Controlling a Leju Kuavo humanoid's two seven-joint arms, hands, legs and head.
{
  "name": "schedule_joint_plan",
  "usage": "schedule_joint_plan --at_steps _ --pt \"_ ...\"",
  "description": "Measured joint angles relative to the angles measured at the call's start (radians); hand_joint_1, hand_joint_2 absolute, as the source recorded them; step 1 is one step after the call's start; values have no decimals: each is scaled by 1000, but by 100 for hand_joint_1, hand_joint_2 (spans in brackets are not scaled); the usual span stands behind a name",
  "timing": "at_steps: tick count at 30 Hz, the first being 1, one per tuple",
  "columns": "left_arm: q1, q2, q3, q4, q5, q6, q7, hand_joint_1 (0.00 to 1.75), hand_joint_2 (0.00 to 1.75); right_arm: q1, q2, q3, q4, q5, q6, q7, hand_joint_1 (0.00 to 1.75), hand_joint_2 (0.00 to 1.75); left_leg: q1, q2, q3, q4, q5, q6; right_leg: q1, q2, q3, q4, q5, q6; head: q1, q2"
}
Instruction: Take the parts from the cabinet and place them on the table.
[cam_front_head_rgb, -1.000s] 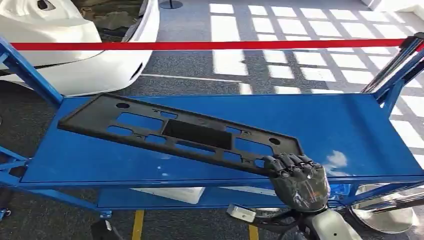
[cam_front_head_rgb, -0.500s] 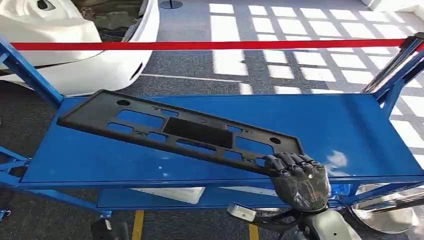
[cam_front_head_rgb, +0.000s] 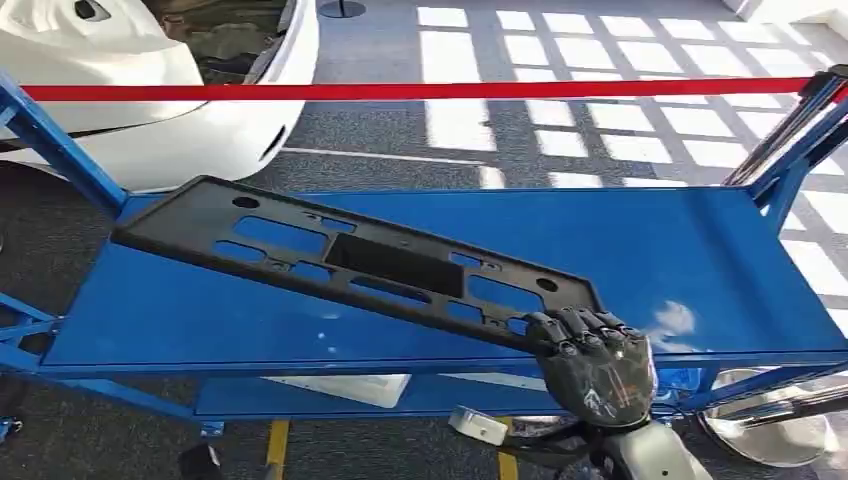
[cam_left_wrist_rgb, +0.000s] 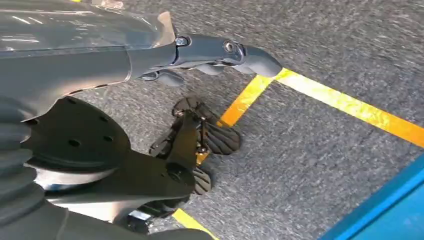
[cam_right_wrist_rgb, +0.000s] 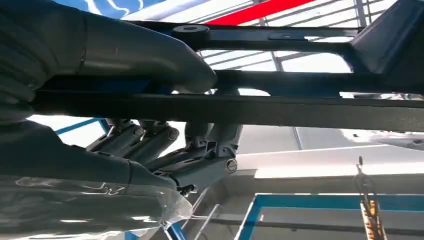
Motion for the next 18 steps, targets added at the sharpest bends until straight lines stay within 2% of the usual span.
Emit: schedule_joint_plan --at_steps 5,7,8,9,10,12,13,14,15,17,18 --pt "0 0 5 0 0 8 0 0 175 10 12 2 -2 0 0 0 175 175 -8 0 0 1 1 7 -7 0 0 -1 3 8 0 0" --pt "0 0 6 0 0 9 2 0 175 11 15 5 -3 0 0 0 175 175 -10 0 1 -2 11 17 -10 1 2 -4 12 18 -1 0" --pt "-1 -1 6 0 0 10 2 0 175 12 15 5 -5 0 0 1 175 175 0 4 5 -15 22 23 -6 5 0 -3 7 22 -1 0" --pt "-3 0 6 0 0 13 3 0 175 12 16 5 -6 0 0 2 175 175 2 7 6 -20 27 27 -7 3 -4 12 -19 26 2 0" --pt "-3 0 6 0 0 14 4 0 175 12 16 6 -7 0 -1 2 175 175 5 8 4 -20 29 30 -9 1 -18 62 -64 30 2 0" --pt "-1 0 6 0 0 15 7 0 175 15 16 8 -7 0 -2 2 175 175 5 10 4 -20 30 30 -15 -2 -69 223 -151 38 1 0" --pt "0 0 7 0 0 16 7 0 175 16 16 8 -7 0 -2 2 175 175 5 12 3 -19 30 30 -17 -3 -87 285 -171 41 2 0" --pt "1 0 7 0 0 16 7 0 175 17 16 8 -7 0 -2 2 175 175 5 12 2 -18 31 29 -20 -4 -83 296 -166 44 2 0" --pt "1 0 7 0 0 16 7 0 175 17 16 8 -7 0 -2 2 175 175 5 12 3 -18 31 28 -22 -4 -57 263 -142 47 2 0" --pt "-1 0 7 0 0 16 7 0 175 16 16 8 -8 0 -2 2 175 175 8 11 3 -15 31 24 -24 -4 46 91 -64 47 2 0" --pt "0 0 7 0 0 16 7 0 175 15 16 8 -8 0 -2 2 175 175 9 11 2 -14 30 19 -24 -3 87 7 -55 44 2 0"
